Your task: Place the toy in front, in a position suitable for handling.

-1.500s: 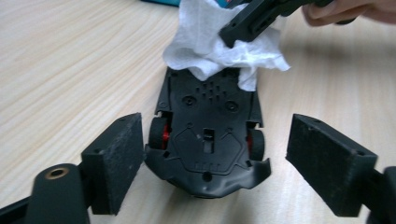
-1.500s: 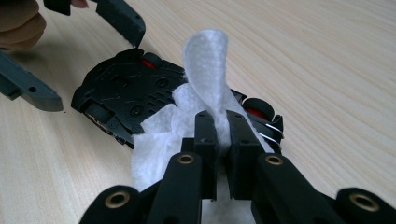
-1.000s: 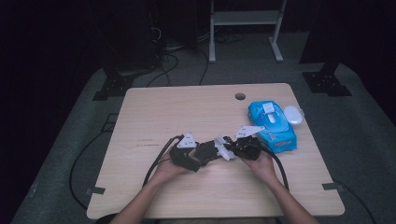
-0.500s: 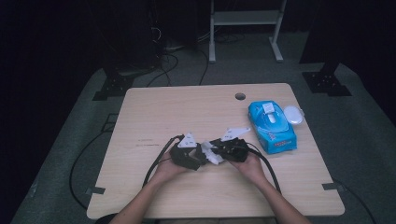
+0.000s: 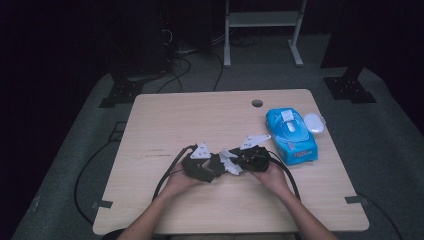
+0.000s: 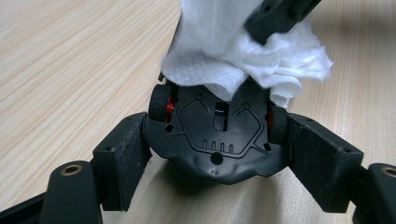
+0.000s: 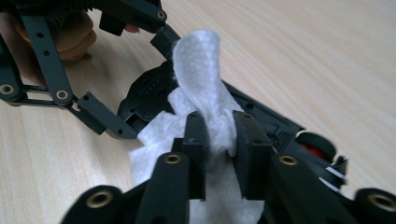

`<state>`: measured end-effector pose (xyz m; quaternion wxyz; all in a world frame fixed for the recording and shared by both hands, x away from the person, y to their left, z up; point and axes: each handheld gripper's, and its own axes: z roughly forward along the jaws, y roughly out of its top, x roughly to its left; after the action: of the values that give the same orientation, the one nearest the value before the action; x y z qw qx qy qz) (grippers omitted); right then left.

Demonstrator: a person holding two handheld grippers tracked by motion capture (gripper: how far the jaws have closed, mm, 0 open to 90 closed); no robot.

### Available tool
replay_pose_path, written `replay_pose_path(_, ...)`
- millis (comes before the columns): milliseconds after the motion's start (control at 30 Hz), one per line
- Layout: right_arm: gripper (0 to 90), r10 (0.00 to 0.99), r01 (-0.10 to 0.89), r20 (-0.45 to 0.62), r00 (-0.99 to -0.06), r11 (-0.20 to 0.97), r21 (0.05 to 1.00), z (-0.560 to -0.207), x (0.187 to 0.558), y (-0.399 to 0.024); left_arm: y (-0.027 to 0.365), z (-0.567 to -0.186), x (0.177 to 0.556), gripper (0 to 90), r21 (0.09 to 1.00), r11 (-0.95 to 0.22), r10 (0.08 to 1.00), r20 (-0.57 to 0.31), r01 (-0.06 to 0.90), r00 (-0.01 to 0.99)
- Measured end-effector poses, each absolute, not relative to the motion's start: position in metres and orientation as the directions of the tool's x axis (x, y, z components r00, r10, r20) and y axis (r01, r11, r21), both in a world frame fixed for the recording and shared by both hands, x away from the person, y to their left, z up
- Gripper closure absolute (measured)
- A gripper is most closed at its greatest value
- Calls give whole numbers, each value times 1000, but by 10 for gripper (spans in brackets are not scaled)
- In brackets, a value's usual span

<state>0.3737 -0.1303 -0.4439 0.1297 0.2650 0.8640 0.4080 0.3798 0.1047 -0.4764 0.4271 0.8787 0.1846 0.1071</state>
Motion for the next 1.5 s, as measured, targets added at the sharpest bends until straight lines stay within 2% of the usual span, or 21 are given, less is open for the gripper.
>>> replay_pose_path(33,674,569,341,-20,-822,520,783,-440,371,-131,105,-476,380,241,790,-568,415,31,232,909)
replay_pose_path(200,620,565,312,-35,-824,505,805,-434,366,-134,105,-476,380,241,791,-565,416,26,236,909)
replay_pose_path(300,621,547,282,-57,-835,515,809,-435,363,-127,105,-476,380,242,791,-561,418,17,243,908)
replay_pose_path(400,644,526,267,-70,-848,537,800,-440,363,-117,105,-476,380,242,794,-556,418,9,248,908)
replay_pose_path(533,784,485,232,-95,-869,569,789,-448,361,-101,105,-475,381,243,787,-568,410,19,239,912)
replay_pose_path(600,804,482,226,-103,-870,577,785,-449,362,-98,106,-475,381,243,787,-569,409,17,240,913)
replay_pose_path(833,817,478,283,2,-879,518,807,-451,367,-96,105,-475,380,242,785,-573,406,20,237,914)
replay_pose_path(967,822,474,288,11,-880,516,807,-452,369,-96,104,-475,380,243,787,-567,409,15,241,912)
replay_pose_path(1067,826,516,307,-2,-857,513,802,-450,374,-108,105,-475,381,243,790,-563,409,12,242,912)
replay_pose_path(1200,830,551,353,40,-833,476,805,-450,377,-120,104,-474,381,243,793,-558,410,7,245,912)
replay_pose_path(1367,829,482,309,34,-875,504,807,-452,369,-99,103,-475,380,242,786,-569,407,14,242,913)
replay_pose_path(1500,829,490,300,8,-872,522,799,-450,370,-99,105,-474,381,243,789,-566,407,14,240,913)
